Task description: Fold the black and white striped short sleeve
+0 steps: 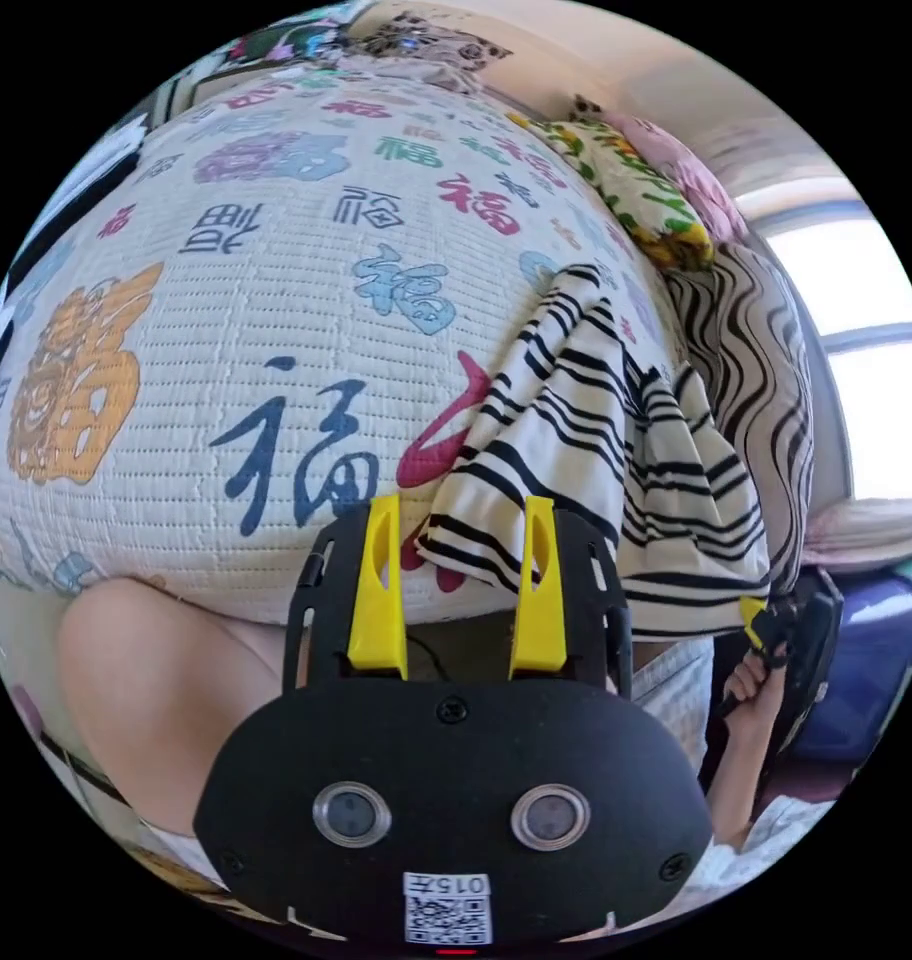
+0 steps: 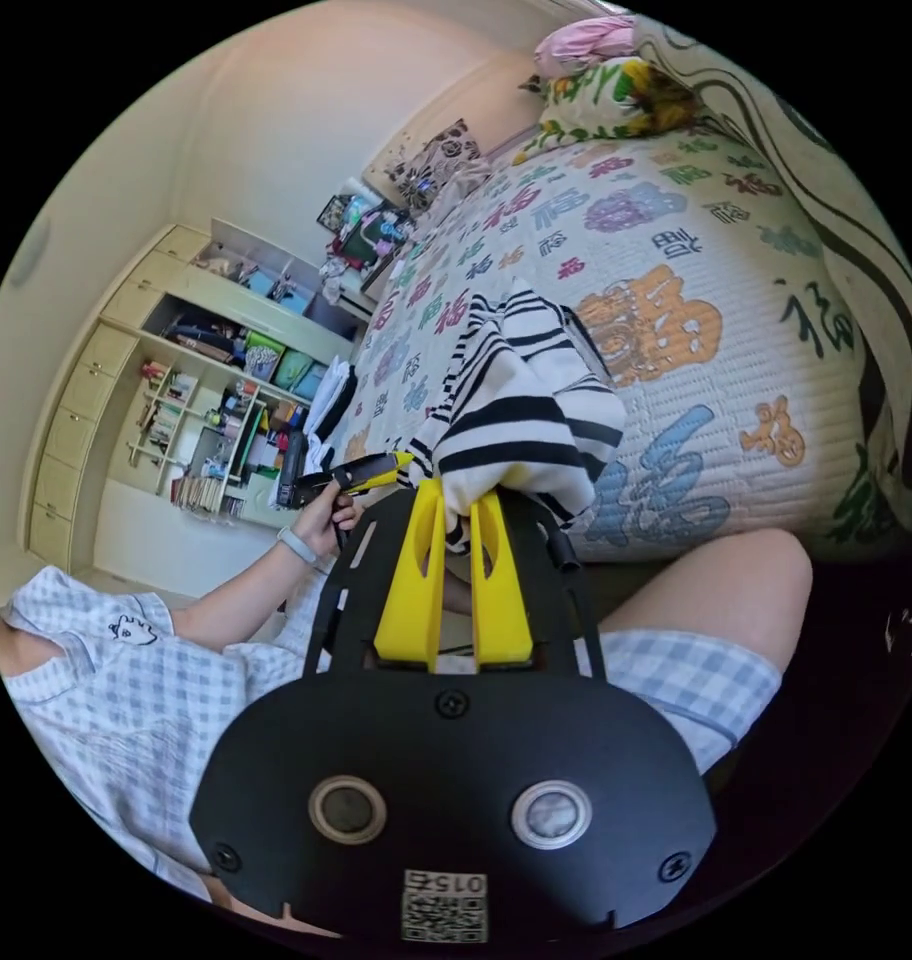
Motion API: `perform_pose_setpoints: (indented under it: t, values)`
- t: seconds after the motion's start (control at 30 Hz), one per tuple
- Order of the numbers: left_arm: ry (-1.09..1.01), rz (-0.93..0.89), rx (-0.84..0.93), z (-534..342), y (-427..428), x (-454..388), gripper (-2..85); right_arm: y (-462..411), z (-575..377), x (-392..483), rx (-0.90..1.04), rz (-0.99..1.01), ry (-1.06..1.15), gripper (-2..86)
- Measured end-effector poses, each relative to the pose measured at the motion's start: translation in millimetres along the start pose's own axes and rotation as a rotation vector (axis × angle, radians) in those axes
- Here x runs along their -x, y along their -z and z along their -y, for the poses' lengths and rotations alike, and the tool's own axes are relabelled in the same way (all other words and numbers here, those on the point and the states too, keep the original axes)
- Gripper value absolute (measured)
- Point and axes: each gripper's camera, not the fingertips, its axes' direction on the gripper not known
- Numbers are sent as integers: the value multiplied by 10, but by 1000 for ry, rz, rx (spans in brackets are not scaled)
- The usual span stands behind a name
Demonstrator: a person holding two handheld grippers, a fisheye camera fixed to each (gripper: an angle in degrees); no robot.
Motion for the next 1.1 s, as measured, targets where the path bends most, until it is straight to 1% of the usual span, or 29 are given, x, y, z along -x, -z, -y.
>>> perform_pose_setpoints:
  t: [0.03, 0.1, 0.17, 0.2, 0.23, 0.27, 0.33, 0.37, 0.4, 0.43, 0.47, 0.5, 0.57, 0.67, 0.7, 0.8, 0.93, 1.03, 1.1]
  values:
    - [-2, 17, 2, 4, -18, -4, 155, 3, -26, -43, -1, -1, -8, 45]
    - [-99, 153, 40, 24, -99, -109, 133, 20, -99, -189, -12, 10, -36, 44]
    - [-163, 196, 74, 37, -136, -158, 118, 38, -134, -272, -32, 23, -50, 44]
    - [-181, 186, 89, 35, -148, -149, 102, 44, -148, -317, -39, 27, -57, 44]
    - [-183, 175, 95, 31, -153, -131, 94, 45, -155, -334, -41, 27, -58, 44]
    - [-185, 141, 108, 19, -160, -75, 68, 47, -176, -357, -43, 28, -57, 43]
    - [-174, 0, 129, -7, -172, 75, 40, 51, -232, -373, -45, 19, -48, 43]
    - [-137, -114, 141, -29, -169, 218, 29, 52, -278, -400, -44, 9, -53, 43]
    - [-99, -246, 127, -67, -131, 370, 22, 62, -323, -442, -47, 3, -67, 43]
    - [-79, -310, 107, -95, -93, 447, 19, 74, -344, -468, -53, 3, -76, 42]
    - [-42, -409, 49, -164, 22, 597, 14, 112, -381, -519, -74, 8, -98, 42]
    - [-20, -459, -11, -235, 175, 727, 11, 167, -413, -557, -102, 13, -110, 41]
    - [-18, -485, -92, -337, 464, 884, 7, 261, -452, -580, -140, 5, -119, 40]
    - [-71, -463, -166, -470, 981, 1061, 5, 420, -519, -560, -176, -18, -106, 38]
    - [-100, -481, -198, -526, 1185, 1115, 4, 477, -548, -545, -186, -12, -99, 37]
    - [-149, -515, -261, -663, 1626, 1214, 3, 587, -590, -525, -199, 17, -85, 34]
    - [-191, -518, -301, -727, 1936, 1221, 3, 622, -489, -517, -207, 70, -75, 29]
    - [-194, -516, -354, -659, 2136, 1209, 3, 575, -150, -393, -168, 54, -4, 26]
    - [-214, -564, -456, -617, 2425, 1167, 3, 524, 310, -197, -124, 45, 91, 26]
